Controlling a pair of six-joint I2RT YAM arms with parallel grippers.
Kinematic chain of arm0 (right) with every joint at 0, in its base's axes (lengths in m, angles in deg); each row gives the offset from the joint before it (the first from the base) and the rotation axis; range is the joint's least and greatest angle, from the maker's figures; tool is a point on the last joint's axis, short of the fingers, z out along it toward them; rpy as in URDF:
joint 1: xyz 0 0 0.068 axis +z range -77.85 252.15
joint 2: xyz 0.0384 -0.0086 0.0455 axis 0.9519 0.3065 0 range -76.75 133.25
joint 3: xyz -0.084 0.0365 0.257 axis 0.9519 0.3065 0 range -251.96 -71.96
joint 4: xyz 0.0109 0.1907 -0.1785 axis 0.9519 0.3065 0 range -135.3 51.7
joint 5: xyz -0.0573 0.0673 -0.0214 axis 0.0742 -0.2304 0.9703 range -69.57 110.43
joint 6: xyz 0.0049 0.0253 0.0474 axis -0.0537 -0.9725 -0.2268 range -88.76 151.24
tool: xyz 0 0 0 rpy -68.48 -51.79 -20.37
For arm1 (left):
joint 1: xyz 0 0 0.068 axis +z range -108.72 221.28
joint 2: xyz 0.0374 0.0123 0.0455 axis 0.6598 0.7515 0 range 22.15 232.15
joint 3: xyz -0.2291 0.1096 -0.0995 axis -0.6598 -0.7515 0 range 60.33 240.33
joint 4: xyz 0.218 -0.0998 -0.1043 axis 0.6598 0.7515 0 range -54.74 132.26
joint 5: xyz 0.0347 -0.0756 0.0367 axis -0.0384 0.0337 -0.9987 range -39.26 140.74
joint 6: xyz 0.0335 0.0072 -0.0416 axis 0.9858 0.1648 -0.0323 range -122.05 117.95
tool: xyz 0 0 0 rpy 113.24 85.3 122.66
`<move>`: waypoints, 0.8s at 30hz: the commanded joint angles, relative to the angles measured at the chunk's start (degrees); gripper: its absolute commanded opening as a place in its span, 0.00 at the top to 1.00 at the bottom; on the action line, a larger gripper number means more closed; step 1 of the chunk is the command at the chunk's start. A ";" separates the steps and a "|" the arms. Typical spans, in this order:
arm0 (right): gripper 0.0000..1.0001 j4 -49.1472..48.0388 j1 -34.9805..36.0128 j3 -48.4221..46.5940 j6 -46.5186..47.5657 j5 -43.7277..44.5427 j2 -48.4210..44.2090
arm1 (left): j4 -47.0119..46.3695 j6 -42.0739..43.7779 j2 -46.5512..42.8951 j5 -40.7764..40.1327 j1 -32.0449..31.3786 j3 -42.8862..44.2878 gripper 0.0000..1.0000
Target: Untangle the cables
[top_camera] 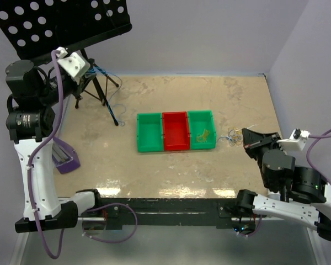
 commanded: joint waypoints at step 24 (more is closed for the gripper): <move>1.00 -0.81 0.36 3.62 -4.35 -2.18 -1.28 | -19.86 -7.97 1.90 -3.93 -12.98 -19.27 1.00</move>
